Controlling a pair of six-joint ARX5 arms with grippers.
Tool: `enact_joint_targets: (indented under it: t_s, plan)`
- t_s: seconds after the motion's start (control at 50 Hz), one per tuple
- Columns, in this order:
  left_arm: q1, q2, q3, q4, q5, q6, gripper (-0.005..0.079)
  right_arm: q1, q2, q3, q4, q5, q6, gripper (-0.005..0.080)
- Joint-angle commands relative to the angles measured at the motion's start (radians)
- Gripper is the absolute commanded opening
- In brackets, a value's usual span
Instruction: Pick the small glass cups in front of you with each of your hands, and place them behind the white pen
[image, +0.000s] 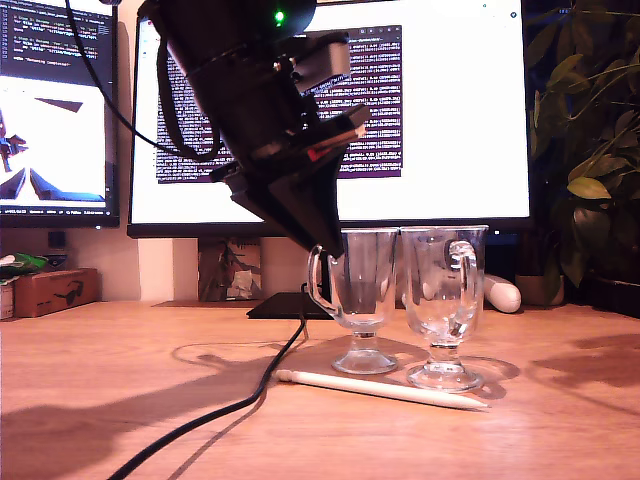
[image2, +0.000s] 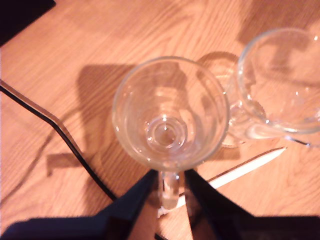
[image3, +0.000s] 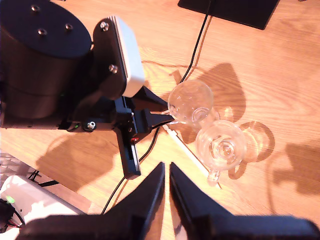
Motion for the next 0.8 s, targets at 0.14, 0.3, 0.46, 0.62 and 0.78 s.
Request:
enact_joint_targets:
  t_s: [0.14, 0.3, 0.46, 0.62, 0.78]
  plan:
    - [-0.004, 0.006, 0.103, -0.122, 0.044, 0.005, 0.0312, 0.004, 0.002, 0.008, 0.007, -0.002, -0.003, -0.0013]
    - [-0.003, 0.006, 0.154, -0.224, 0.065, 0.005, 0.0331, 0.004, 0.002, 0.008, 0.006, -0.002, -0.003, -0.0013]
    - [0.008, 0.002, 0.219, -0.348, 0.063, 0.004, 0.0329, 0.004, 0.002, 0.008, 0.003, -0.002, -0.005, -0.0013]
    - [0.062, -0.02, 0.253, -0.457, 0.059, -0.004, 0.0245, 0.001, 0.002, 0.008, -0.049, 0.06, -0.046, -0.0013]
    - [0.148, -0.058, 0.253, -0.507, 0.06, -0.003, -0.0007, -0.026, -0.001, 0.008, -0.128, 0.194, -0.036, -0.0013]
